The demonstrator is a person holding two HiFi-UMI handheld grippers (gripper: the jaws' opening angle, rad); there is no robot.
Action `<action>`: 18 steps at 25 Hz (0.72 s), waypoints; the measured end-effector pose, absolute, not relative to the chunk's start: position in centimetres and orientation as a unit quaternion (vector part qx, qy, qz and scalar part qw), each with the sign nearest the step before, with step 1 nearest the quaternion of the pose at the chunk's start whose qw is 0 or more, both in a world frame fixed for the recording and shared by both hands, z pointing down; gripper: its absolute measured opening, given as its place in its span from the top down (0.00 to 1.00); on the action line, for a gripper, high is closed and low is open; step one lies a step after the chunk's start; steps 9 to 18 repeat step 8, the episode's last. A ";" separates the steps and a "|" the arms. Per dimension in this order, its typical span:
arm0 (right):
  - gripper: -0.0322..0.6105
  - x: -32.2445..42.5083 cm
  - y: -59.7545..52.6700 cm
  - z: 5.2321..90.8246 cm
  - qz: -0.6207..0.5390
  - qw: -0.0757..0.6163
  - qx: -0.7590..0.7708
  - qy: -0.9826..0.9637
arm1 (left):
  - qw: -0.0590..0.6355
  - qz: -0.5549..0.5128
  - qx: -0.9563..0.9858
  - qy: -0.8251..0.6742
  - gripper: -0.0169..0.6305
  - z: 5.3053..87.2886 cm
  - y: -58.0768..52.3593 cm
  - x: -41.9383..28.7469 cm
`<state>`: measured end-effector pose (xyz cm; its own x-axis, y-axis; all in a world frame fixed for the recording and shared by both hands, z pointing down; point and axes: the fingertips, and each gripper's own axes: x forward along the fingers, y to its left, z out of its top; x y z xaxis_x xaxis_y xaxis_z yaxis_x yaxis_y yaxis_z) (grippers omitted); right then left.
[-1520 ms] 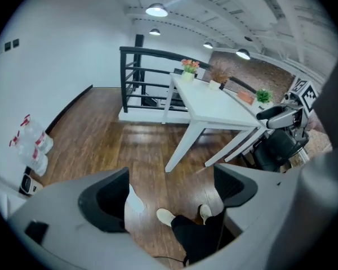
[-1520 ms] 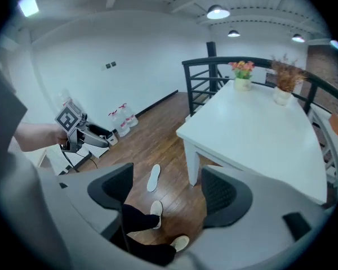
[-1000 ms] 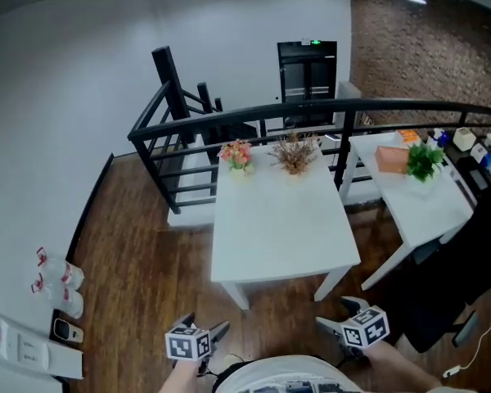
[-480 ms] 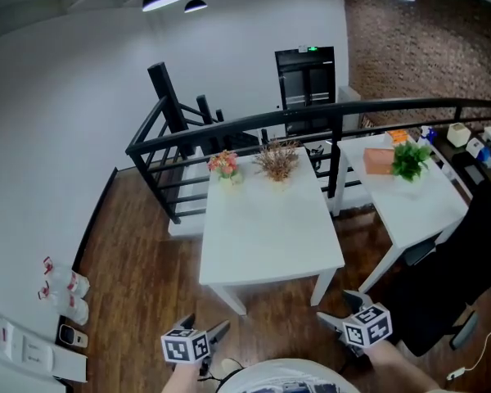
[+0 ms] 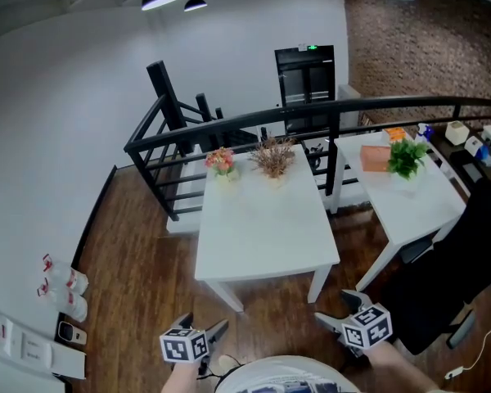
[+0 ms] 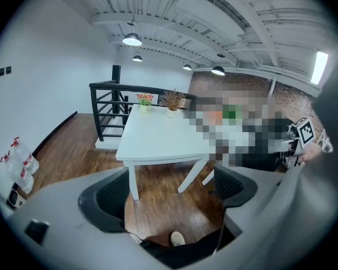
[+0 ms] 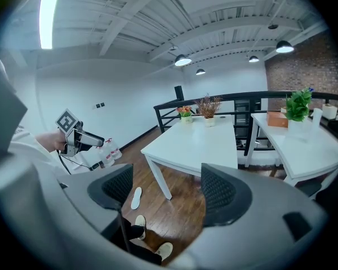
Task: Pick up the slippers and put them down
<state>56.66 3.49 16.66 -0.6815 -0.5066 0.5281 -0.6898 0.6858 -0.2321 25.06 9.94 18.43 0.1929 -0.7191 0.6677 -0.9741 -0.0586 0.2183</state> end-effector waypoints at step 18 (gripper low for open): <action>0.35 56.4 4.5 17.5 0.226 0.228 0.336 -0.886 | 0.322 0.205 0.704 -0.599 0.26 18.2 10.3 24.7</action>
